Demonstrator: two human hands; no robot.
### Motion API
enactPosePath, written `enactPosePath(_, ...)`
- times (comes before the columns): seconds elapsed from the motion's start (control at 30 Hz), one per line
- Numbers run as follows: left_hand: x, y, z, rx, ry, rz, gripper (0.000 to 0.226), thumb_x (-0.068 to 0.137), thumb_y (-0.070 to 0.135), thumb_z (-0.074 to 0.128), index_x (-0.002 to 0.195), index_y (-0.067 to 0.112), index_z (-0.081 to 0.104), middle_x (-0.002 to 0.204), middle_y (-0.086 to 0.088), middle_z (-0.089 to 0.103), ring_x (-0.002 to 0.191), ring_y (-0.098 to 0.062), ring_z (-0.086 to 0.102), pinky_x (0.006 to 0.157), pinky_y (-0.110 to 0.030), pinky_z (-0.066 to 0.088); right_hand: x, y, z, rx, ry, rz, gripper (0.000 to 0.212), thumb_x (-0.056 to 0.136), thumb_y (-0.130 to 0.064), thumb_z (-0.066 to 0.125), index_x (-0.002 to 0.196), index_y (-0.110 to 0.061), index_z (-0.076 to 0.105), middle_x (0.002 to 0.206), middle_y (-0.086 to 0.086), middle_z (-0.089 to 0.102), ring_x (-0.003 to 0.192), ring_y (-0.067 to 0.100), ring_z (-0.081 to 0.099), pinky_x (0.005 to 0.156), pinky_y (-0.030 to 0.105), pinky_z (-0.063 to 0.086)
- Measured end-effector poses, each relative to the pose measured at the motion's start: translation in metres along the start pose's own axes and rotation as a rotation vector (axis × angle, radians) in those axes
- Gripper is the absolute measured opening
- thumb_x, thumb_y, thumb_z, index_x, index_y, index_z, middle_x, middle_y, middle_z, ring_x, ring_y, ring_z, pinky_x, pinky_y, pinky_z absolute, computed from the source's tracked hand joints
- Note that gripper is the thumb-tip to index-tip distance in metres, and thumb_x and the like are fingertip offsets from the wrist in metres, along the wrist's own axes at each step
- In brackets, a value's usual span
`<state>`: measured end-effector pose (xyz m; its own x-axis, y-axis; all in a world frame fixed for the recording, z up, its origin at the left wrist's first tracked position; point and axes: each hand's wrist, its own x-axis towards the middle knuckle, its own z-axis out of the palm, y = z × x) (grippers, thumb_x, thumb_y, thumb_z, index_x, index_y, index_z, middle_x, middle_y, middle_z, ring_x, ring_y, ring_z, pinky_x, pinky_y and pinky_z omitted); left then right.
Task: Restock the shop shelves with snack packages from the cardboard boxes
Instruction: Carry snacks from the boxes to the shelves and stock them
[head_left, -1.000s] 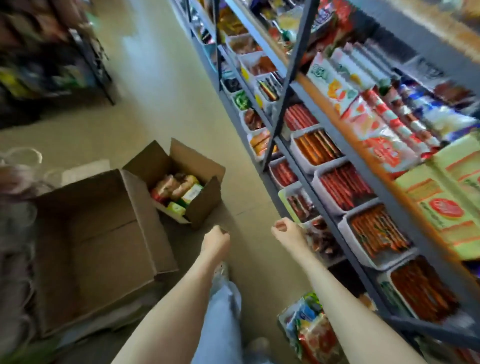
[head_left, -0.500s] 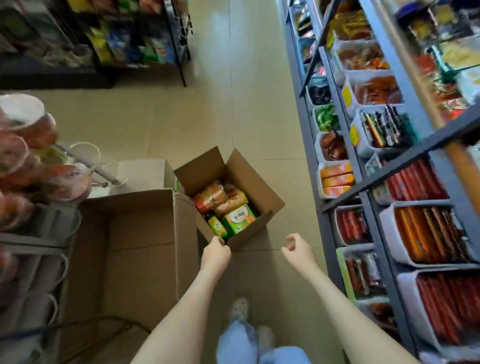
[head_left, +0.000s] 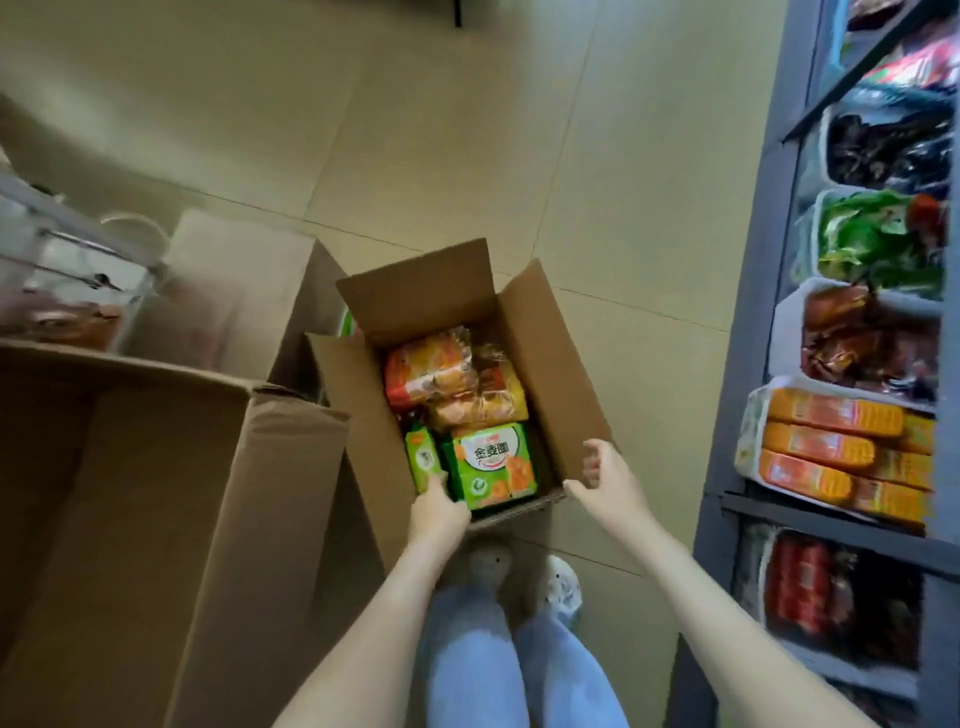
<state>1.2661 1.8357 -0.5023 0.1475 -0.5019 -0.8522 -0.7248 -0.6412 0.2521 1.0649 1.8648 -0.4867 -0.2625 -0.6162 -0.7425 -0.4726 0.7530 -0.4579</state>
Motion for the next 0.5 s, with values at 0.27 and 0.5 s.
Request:
enactPosePath(0.27,0.178,-0.019,0.062,-0.149,-0.002,-0.093,0.073,0.089,0.018,0.06,0.151,0.015,0.022,0.142,-0.009,0.048,0.123,-0.029,0.051,0.091,-0.026,0.043,0.182,0.032,0.1,0.022,-0.206,0.191,0.076,0.084,-0.022,0.071,0.145,-0.006,0.028,0.144,0.015,0.041,0.13,0.028,0.044,0.105,0.038,0.04)
enactPosePath(0.5,0.265,-0.052,0.114,-0.424,-0.134,-0.214,0.108,0.057,0.047,0.08,0.145,0.012,0.029,0.14,-0.007,0.05,0.123,-0.025,0.052,0.104,-0.041,0.044,0.267,0.075,0.167,0.258,-0.254,0.426,0.092,0.069,-0.02,0.085,0.14,-0.007,0.026,0.134,0.013,0.051,0.117,0.029,0.055,0.088,0.041,0.051)
